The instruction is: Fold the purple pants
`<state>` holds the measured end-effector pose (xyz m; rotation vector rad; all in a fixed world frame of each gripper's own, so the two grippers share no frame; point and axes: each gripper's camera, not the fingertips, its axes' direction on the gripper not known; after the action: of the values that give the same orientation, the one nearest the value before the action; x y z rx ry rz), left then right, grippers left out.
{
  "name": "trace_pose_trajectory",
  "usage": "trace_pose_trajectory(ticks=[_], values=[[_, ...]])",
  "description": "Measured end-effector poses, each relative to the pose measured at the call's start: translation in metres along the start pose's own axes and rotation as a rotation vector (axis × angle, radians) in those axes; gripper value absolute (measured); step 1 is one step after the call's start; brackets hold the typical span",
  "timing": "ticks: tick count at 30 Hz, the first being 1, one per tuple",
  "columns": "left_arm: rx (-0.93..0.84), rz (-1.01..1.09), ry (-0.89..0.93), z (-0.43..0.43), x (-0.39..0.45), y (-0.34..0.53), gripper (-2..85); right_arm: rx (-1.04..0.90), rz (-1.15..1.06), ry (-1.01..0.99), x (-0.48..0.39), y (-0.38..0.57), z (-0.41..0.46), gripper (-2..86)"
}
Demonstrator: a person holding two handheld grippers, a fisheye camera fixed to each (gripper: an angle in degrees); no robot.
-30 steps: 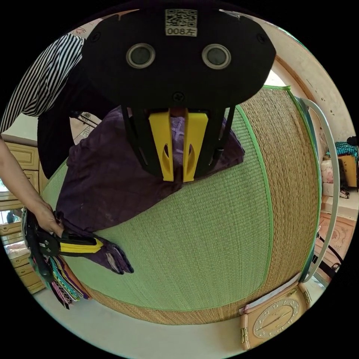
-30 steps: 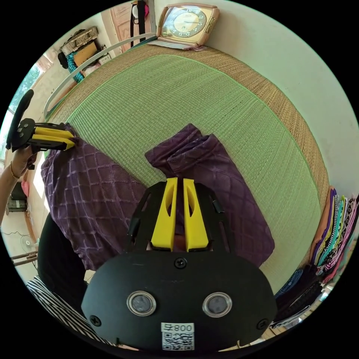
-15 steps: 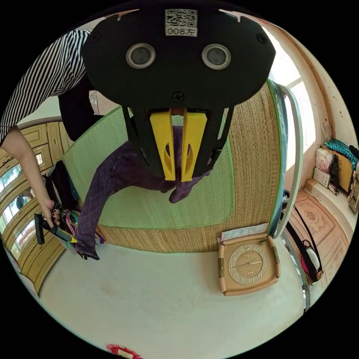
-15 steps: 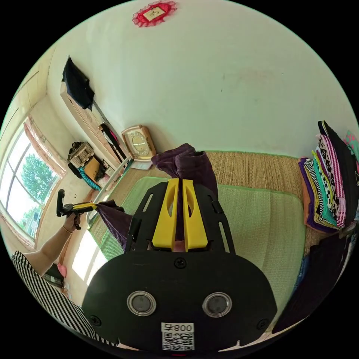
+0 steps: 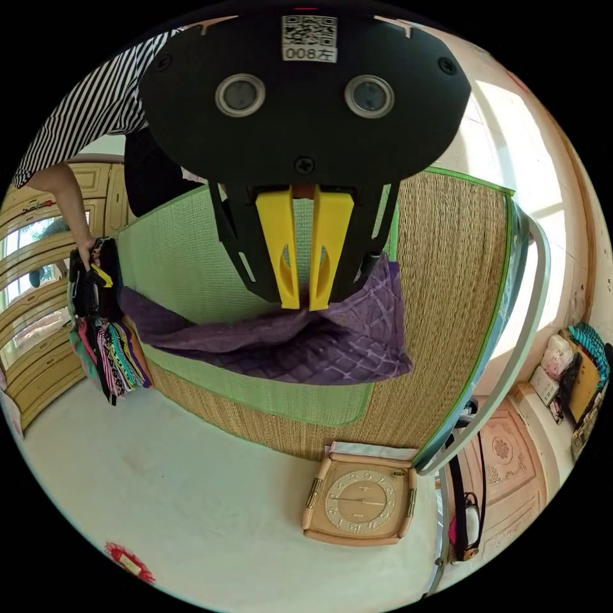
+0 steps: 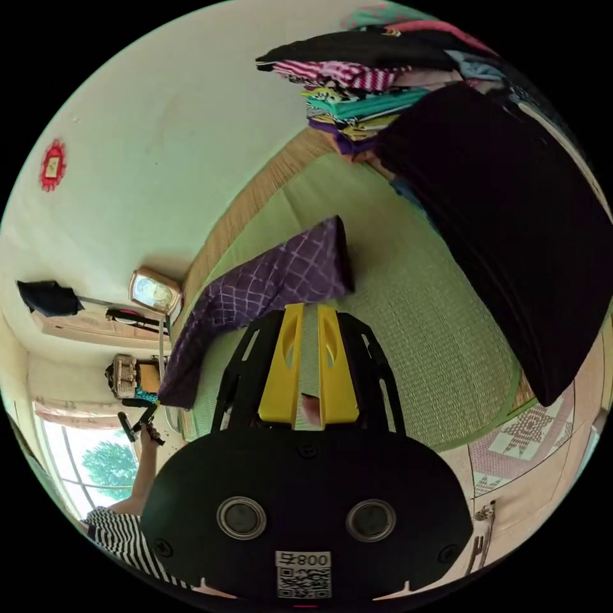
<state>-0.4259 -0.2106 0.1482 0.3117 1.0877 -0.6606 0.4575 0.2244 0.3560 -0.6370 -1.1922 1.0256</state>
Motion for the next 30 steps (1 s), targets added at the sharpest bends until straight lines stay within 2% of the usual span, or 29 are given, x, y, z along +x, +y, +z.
trace_pose_trajectory(ticks=[4, 7, 10, 12, 18, 25, 30], values=[[-0.028, -0.016, 0.012, 0.012, -0.014, 0.005, 3.1, -0.055, -0.119, -0.027, -0.034, 0.013, 0.021, 6.3], [-0.051, 0.024, 0.013, 0.015, -0.017, 0.007, 3.4, -0.107, -0.306, 0.074, -0.095, 0.002, 0.046, 8.2], [-0.097, 0.077, -0.068, 0.024, -0.019, 0.005, 3.6, -0.121, -0.487, 0.229, -0.15, -0.011, 0.069, 10.1], [-0.134, 0.101, -0.122, 0.032, -0.025, 0.002, 3.5, -0.153, -0.578, 0.403, -0.175, -0.022, 0.094, 10.2], [-0.185, 0.054, -0.15, 0.042, -0.061, -0.004, 2.8, -0.266, -0.557, 0.569, -0.174, -0.033, 0.137, 5.6], [-0.148, 0.017, -0.116, 0.027, -0.104, -0.007, 2.4, -0.248, -0.556, 0.506, -0.174, -0.028, 0.11, 0.1], [-0.023, 0.006, -0.069, -0.019, -0.143, -0.005, 2.1, -0.066, -0.64, 0.303, -0.19, -0.002, 0.005, -0.4]])
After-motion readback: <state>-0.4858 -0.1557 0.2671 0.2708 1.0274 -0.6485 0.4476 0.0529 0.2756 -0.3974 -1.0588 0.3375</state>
